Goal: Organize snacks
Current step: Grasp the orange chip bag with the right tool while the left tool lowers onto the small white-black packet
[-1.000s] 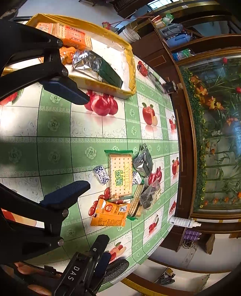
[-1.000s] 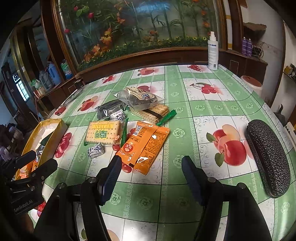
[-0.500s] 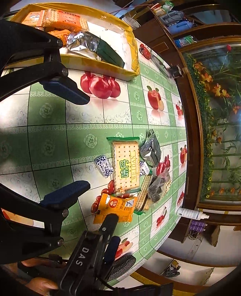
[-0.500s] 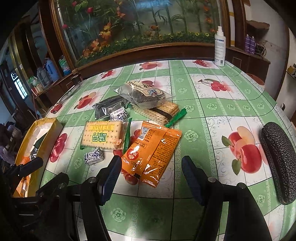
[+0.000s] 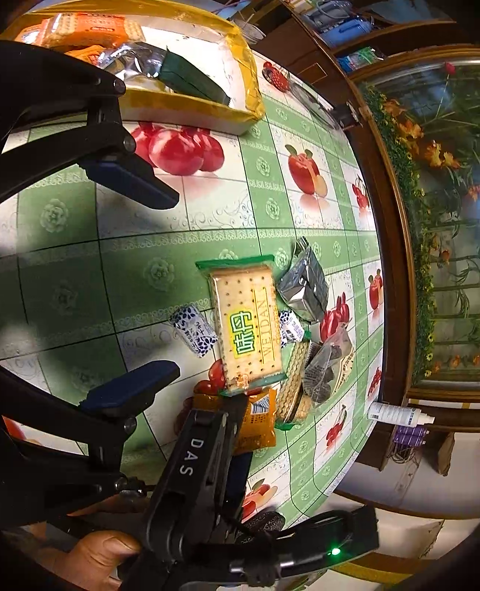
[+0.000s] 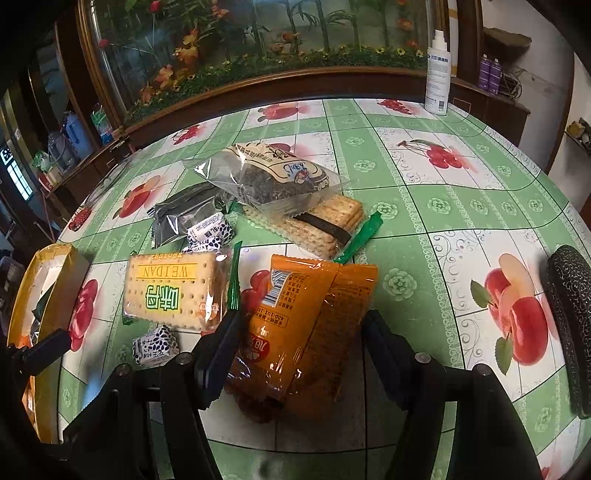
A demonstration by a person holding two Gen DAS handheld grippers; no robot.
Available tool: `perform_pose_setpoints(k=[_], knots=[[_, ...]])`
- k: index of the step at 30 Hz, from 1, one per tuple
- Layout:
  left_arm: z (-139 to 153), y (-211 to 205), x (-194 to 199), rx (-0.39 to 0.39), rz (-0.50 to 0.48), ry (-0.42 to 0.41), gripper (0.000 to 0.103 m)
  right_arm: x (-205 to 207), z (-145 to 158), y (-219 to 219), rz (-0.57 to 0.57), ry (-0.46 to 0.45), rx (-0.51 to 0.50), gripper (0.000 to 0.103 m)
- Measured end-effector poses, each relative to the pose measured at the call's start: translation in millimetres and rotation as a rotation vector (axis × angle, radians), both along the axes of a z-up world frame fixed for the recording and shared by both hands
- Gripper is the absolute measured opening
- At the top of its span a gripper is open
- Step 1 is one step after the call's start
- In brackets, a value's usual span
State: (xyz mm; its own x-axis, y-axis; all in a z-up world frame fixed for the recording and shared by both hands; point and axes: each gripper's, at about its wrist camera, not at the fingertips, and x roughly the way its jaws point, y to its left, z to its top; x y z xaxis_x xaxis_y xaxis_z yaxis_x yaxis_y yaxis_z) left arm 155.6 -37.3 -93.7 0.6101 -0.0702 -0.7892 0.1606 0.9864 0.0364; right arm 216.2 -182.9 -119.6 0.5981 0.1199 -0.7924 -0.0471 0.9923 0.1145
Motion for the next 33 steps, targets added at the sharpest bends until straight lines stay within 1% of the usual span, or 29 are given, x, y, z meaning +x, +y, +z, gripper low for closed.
perform_pose_setpoints(k=[4, 6, 8, 14, 18, 19, 20, 21, 23, 24, 25, 26, 27, 28, 29, 33], knots=[[-4.2, -5.9, 8.2, -0.003, -0.030, 0.015, 0.084, 3.9, -1.9, 6.3, 0.022, -0.003, -0.061, 0.068], [-5.7, -9.2, 10.8, -0.002, -0.040, 0.016, 0.084, 2.4, -2.9, 7.4, 0.032, -0.012, -0.098, 0.064], [-7.6, -12.1, 13.4, -0.003, -0.049, 0.020, 0.084, 1.2, -3.0, 3.7, 0.034, -0.018, -0.097, 0.060], [-15.8, -21.9, 17.9, 0.001, -0.074, 0.030, 0.084, -2.1, -1.6, -7.5, 0.027, -0.018, -0.093, 0.052], [-22.3, -28.0, 22.4, 0.014, -0.088, 0.043, 0.084, -5.5, -0.6, -13.6, 0.024, -0.017, -0.075, 0.052], [-24.1, -28.2, 24.5, 0.012, -0.091, 0.048, 0.079, -6.2, -0.5, -15.0, 0.024, -0.017, -0.071, 0.052], [-24.5, -27.7, 25.5, -0.007, -0.096, 0.048, 0.074, -6.8, -0.5, -16.0, 0.023, -0.018, -0.070, 0.052], [-24.9, -27.1, 26.1, -0.026, -0.100, 0.055, 0.071, -7.1, -0.6, -17.3, 0.023, -0.018, -0.067, 0.052], [-24.0, -28.0, 26.5, -0.026, -0.101, 0.053, 0.060, -7.9, -0.1, -20.1, 0.020, -0.018, -0.060, 0.051], [-23.3, -28.6, 26.5, -0.027, -0.103, 0.054, 0.057, -8.1, 0.4, -21.5, 0.019, -0.018, -0.054, 0.050], [-22.5, -28.7, 26.1, -0.027, -0.104, 0.054, 0.049, -8.1, 1.0, -23.1, 0.018, -0.017, -0.046, 0.050], [-21.9, -28.9, 25.7, -0.028, -0.103, 0.052, 0.043, -8.1, 1.3, -23.8, 0.017, -0.017, -0.043, 0.050], [-21.5, -28.8, 25.4, -0.031, -0.104, 0.054, 0.041, -8.5, 1.7, -24.5, 0.016, -0.019, -0.043, 0.049], [-21.1, -28.7, 24.9, -0.032, -0.104, 0.054, 0.036, -8.9, 2.0, -25.0, 0.016, -0.019, -0.042, 0.049], [-20.7, -28.4, 24.6, -0.032, -0.104, 0.054, 0.033, -9.5, 2.2, -25.6, 0.016, -0.020, -0.039, 0.049], [-20.5, -25.7, 22.6, -0.049, -0.108, 0.057, 0.031, -11.4, 2.8, -27.5, 0.013, -0.021, -0.031, 0.048]])
